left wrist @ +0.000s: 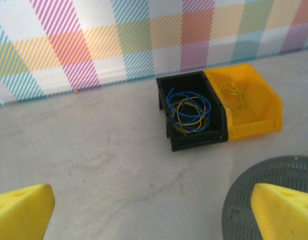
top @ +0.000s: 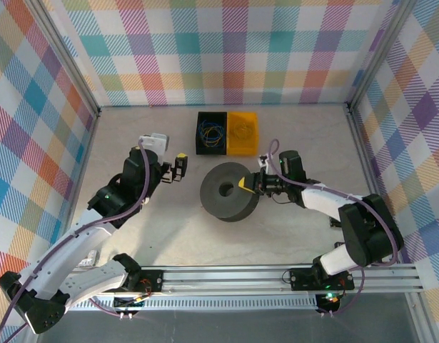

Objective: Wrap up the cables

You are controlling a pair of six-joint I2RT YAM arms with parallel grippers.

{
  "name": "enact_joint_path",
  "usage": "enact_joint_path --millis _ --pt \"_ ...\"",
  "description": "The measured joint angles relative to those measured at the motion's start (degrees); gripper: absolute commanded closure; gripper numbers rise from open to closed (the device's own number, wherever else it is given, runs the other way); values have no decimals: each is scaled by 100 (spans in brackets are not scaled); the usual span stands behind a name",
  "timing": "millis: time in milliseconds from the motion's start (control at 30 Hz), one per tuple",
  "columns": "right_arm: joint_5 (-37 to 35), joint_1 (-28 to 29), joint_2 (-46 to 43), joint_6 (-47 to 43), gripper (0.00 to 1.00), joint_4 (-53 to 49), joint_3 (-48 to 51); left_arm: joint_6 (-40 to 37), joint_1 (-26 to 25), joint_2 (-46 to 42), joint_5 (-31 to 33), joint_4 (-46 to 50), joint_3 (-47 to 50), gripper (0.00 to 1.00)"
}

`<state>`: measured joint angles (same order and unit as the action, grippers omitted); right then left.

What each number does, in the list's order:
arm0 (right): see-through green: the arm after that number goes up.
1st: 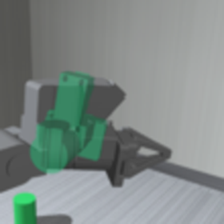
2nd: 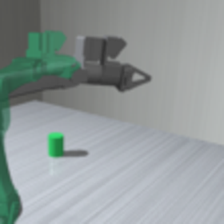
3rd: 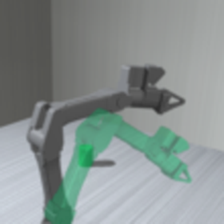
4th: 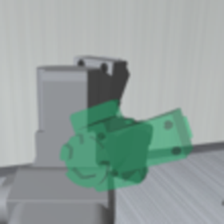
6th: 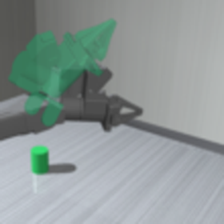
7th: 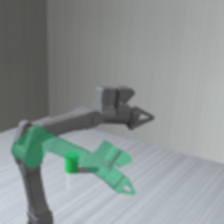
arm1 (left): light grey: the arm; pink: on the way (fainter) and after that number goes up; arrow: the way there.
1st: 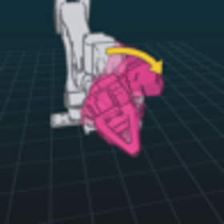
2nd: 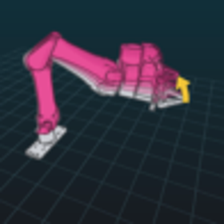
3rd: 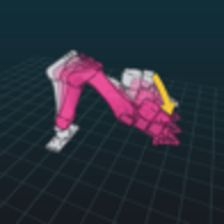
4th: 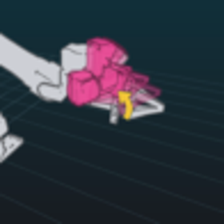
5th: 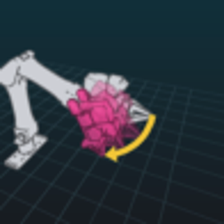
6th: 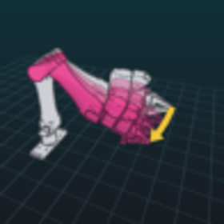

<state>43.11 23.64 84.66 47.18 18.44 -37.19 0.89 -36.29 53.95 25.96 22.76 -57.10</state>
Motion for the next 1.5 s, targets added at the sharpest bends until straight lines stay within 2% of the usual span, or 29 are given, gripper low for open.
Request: enact_joint_path --millis 200,367,533,600,700,767,867,1100,1233,1367,1500 --pt "26 284 348 85 100 957 317 656 315 170 -22 120 44 0" --pt "114 280 688 175 93 1456 444 1045 577 256 -96 315 188 0" --pt "-4 308 728 90 83 1440 483 1222 612 238 -160 442 339 0" --pt "-160 308 728 -33 73 1268 485 1259 625 221 -195 476 350 0" --pt "-525 313 734 -330 54 787 496 1316 686 192 -216 479 374 0" --pt "-713 308 728 -525 28 452 494 1351 754 181 -247 476 422 0" --pt "-922 328 647 -844 2 -92 426 1412 883 175 -304 474 505 0" --pt "-1530 330 -393 -1665 1 -1982 -205 1453 1331 197 -713 363 654 0" --pt "-2092 85 -1401 -2315 1 -3119 -640 1449 1882 306 -1172 -15 800 0" --pt "-2616 -426 -2533 -3130 1 -3480 -831 1447 2651 612 -1545 -568 1003 0" --pt "-3265 -710 -3097 -3967 1 -3346 -782 1338 3016 911 -1493 -1233 1379 0"
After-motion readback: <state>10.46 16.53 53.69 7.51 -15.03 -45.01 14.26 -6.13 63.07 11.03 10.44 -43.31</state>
